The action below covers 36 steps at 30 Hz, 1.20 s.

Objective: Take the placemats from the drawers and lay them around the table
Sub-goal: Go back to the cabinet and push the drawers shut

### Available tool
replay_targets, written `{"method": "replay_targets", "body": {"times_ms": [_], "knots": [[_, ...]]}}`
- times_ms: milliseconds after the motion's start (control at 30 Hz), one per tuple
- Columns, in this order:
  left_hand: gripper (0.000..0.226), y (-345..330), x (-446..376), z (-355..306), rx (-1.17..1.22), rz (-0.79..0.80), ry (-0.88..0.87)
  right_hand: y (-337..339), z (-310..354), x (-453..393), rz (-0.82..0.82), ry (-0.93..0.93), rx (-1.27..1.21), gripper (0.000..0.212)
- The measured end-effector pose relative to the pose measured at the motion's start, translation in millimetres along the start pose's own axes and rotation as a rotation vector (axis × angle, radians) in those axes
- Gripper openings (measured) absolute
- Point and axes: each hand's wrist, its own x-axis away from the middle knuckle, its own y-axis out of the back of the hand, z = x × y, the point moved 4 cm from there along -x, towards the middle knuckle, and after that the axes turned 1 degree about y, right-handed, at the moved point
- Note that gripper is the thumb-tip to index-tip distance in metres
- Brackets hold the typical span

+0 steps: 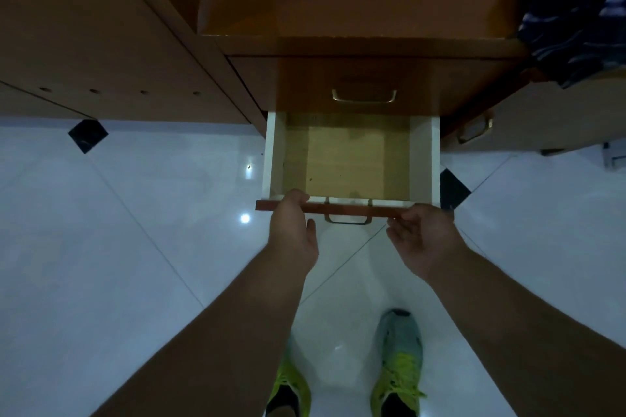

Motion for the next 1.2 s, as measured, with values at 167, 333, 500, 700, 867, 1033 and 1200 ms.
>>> {"method": "replay_targets", "body": {"times_ms": [167, 333, 500, 700, 867, 1033, 1200], "knots": [[0.068, 22, -17, -3, -1.351, 0.054, -0.466, 7, 0, -1, 0.056, 0.376, 1.519, 0.069], [0.085, 37, -35, 4, -2.068, 0.151, -0.708, 15, -10, -5, 0.095, 0.559, 2.081, 0.083], [0.095, 31, -44, 0, -2.095, 0.132, -0.733, 12, -14, -17, 0.035, 0.644, 2.102, 0.084], [0.095, 10, -61, -13, -2.053, 0.110, -0.769, -9, 3, -40, -0.020, 0.666, 2.063, 0.085], [0.096, -13, -76, -28, -2.033, 0.090, -0.813, -28, 21, -53, -0.041, 0.708, 2.050, 0.086], [0.096, -31, -83, -43, -2.049, 0.082, -0.866, -43, 35, -68, -0.073, 0.758, 2.046, 0.087], [0.092, -58, -92, -60, -2.120, 0.025, -0.897, -62, 55, -82, -0.100, 0.792, 2.031, 0.089]]}}
